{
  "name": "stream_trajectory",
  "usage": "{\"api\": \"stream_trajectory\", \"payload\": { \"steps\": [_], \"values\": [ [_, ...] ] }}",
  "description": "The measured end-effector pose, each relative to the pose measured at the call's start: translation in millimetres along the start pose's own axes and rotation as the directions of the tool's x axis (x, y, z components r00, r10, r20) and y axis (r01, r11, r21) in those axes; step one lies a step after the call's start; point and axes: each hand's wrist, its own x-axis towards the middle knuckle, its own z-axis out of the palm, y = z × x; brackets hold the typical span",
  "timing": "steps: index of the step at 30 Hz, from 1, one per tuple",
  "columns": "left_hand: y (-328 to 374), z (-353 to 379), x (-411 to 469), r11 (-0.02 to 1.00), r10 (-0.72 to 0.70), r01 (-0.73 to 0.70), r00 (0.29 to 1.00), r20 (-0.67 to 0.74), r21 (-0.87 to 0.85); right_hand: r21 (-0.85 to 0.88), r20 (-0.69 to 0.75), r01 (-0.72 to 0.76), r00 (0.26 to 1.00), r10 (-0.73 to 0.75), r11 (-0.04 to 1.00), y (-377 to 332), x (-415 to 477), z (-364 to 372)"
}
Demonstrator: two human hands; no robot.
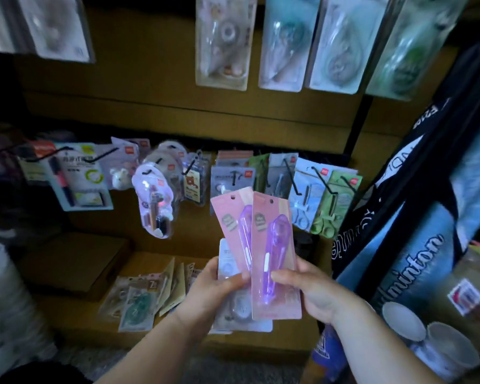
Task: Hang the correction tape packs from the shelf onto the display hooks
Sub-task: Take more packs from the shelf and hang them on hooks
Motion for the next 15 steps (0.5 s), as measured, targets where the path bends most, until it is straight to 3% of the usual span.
{"api": "stream_trajectory", "payload": {
  "steps": [4, 8, 11, 15],
  "values": [
    [28.4, 18.4, -3.5, 0.990, 0.123, -0.120, 0.992, -0.034, 0.070, 0.006, 0.037, 0.120, 0.992, -0.120, 0.993, -37.6, -15.8, 4.5],
    [52.3, 36.3, -3.1, 0.966, 0.238, -0.230, 0.969, -0.059, 0.114, -0.017, -0.021, 0.191, 0.981, -0.191, 0.982, -68.7, -32.8, 5.1],
    [72.9, 49.1, -8.0, 0.958, 0.267, -0.267, 0.964, 0.010, 0.101, -0.029, -0.065, 0.241, 0.968, -0.242, 0.970, -90.2, -43.0, 3.5],
    [97.8, 62.3, -14.0, 0.947, 0.290, -0.298, 0.954, 0.081, 0.119, 0.079, -0.096, 0.320, 0.945, -0.312, 0.944, -119.7, -53.4, -1.3]
  ]
}}
